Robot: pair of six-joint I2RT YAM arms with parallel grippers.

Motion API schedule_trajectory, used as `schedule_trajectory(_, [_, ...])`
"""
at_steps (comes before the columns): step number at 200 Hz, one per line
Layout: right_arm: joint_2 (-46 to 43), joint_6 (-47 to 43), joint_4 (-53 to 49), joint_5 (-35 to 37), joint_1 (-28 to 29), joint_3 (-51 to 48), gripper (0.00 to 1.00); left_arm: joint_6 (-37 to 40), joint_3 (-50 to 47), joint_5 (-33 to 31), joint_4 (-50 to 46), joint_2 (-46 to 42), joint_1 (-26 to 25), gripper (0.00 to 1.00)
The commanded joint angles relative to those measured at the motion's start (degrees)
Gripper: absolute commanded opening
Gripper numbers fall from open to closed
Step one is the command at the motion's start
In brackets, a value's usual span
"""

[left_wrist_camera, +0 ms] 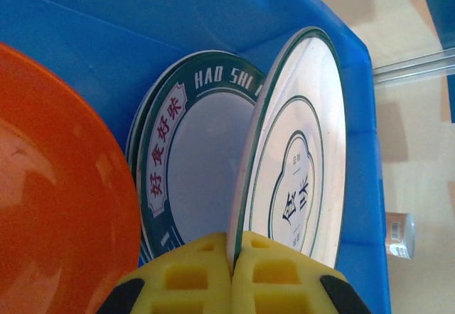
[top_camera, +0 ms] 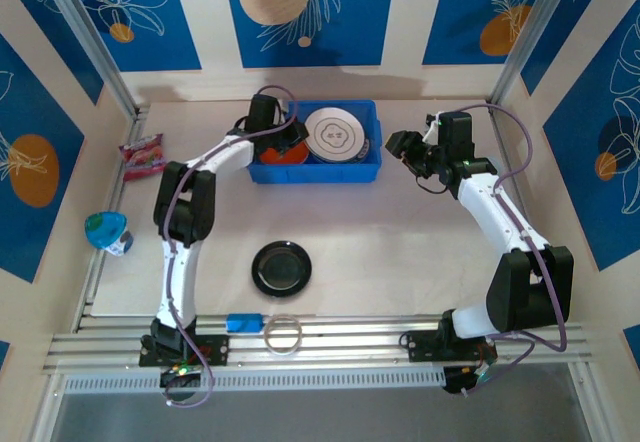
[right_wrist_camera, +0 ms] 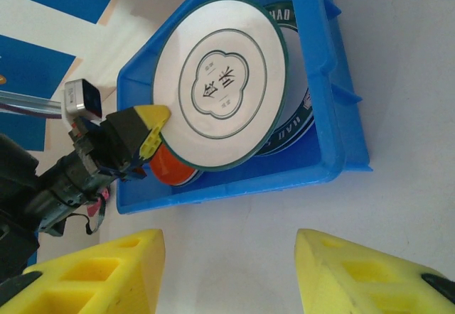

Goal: Place the plates into the plastic bin on the countertop

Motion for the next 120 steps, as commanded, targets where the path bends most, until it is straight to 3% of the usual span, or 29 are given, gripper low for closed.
schedule_trajectory(1, [0.0, -0.3, -0.8, -0.9, -0.5, 0.3, 0.52, 1.0, 5.0, -0.8, -0.8, 2.3, -1.3, 0.00])
schedule_trajectory(105, [2.7, 0.0, 0.1, -2.9, -0.3, 0.9, 0.52, 3.7, 16.5, -5.1, -11.0, 9.5, -2.5, 0.00])
schedule_trajectory(120, [3.1, -0.2, -0.3, -2.8, -0.1, 1.2, 0.51, 3.8, 17.7, -5.1, -12.1, 10.2, -2.6, 0.08])
